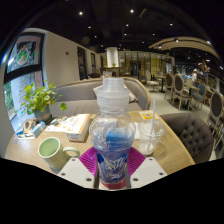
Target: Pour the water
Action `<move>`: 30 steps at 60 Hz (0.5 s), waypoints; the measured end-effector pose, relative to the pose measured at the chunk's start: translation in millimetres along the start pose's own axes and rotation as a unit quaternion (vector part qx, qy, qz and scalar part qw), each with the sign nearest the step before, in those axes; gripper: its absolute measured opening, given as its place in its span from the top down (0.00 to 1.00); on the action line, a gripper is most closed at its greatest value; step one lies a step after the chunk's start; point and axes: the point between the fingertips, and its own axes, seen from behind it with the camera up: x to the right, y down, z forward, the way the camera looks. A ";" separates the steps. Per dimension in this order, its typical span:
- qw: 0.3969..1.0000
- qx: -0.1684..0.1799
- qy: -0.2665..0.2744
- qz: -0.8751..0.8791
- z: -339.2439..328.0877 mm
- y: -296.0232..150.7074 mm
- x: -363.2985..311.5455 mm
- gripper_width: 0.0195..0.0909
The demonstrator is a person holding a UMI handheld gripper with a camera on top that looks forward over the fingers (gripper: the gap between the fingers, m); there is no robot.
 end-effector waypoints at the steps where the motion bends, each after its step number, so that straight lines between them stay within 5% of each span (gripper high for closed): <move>1: 1.000 -0.004 0.002 0.001 2.0 4.5 0.2 0.78; 14: 1.000 0.014 0.011 -0.005 1.2 14.9 -0.8 0.64; 19: 1.000 -0.006 0.015 -0.002 -0.4 18.5 2.3 0.56; 26: 0.997 -0.052 0.042 0.026 -15.8 27.9 5.4 0.06; 30: 0.996 -0.065 0.056 0.035 -37.1 27.1 3.5 0.08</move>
